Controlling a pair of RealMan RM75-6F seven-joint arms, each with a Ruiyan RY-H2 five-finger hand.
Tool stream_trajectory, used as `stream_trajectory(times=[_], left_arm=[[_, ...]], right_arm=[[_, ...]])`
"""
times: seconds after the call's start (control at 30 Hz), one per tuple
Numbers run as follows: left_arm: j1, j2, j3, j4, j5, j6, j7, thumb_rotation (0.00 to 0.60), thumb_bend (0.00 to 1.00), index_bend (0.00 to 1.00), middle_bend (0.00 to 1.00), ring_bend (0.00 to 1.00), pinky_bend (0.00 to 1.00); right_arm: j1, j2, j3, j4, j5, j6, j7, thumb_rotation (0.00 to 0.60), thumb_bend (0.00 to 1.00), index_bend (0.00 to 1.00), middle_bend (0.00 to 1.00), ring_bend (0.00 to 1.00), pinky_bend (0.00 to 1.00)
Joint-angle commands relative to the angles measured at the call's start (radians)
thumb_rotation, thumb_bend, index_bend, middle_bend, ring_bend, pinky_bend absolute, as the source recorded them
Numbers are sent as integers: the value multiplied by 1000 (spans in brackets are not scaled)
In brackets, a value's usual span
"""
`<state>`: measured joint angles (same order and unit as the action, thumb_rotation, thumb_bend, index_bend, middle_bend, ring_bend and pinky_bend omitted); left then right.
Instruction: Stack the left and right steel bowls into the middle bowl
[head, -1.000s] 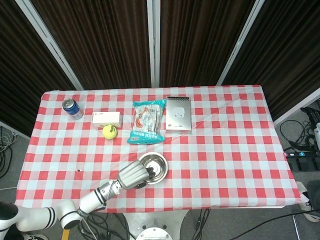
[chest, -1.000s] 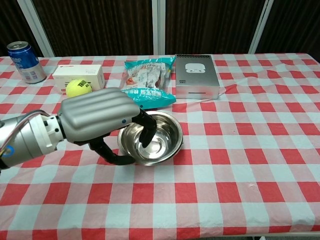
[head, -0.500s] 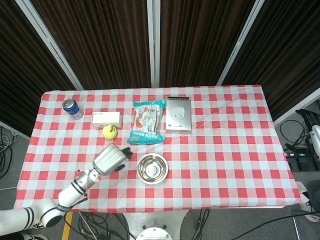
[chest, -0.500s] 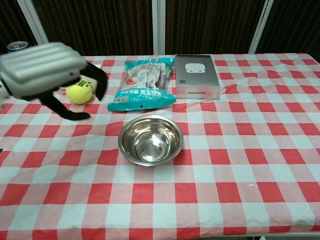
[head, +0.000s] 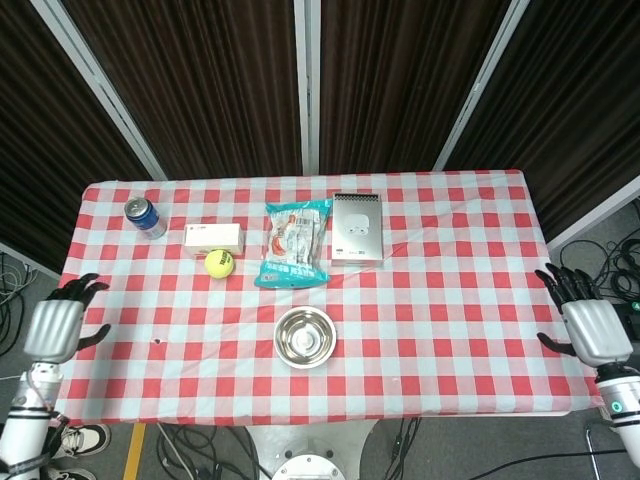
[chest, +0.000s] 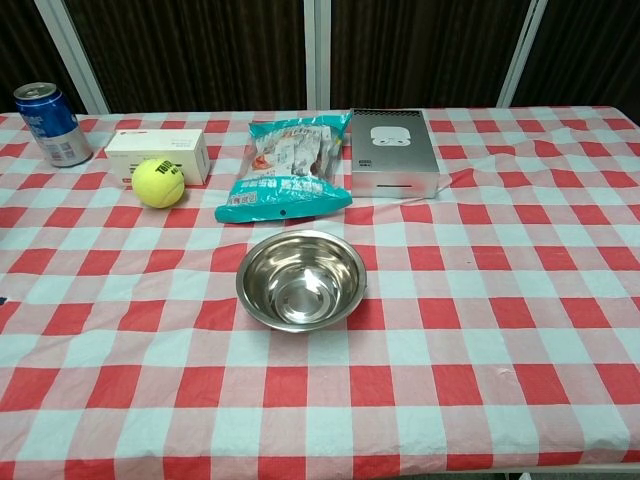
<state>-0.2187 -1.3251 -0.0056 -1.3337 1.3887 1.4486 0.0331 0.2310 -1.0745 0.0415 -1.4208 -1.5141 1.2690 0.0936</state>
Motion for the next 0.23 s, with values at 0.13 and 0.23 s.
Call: stream_trajectory(times=[0.13, 0.23], left_arm=[[97, 27, 39, 59, 10, 80, -86, 600, 191, 284, 230, 185, 272], [113, 27, 36, 63, 28, 102, -102, 600, 191, 284, 230, 185, 264]], right_arm=[[-46, -29, -20, 8, 8, 45, -52, 600, 101, 34, 0, 0, 0], [-55, -28, -20, 8, 21, 46, -49, 600, 101, 34, 0, 0, 0]])
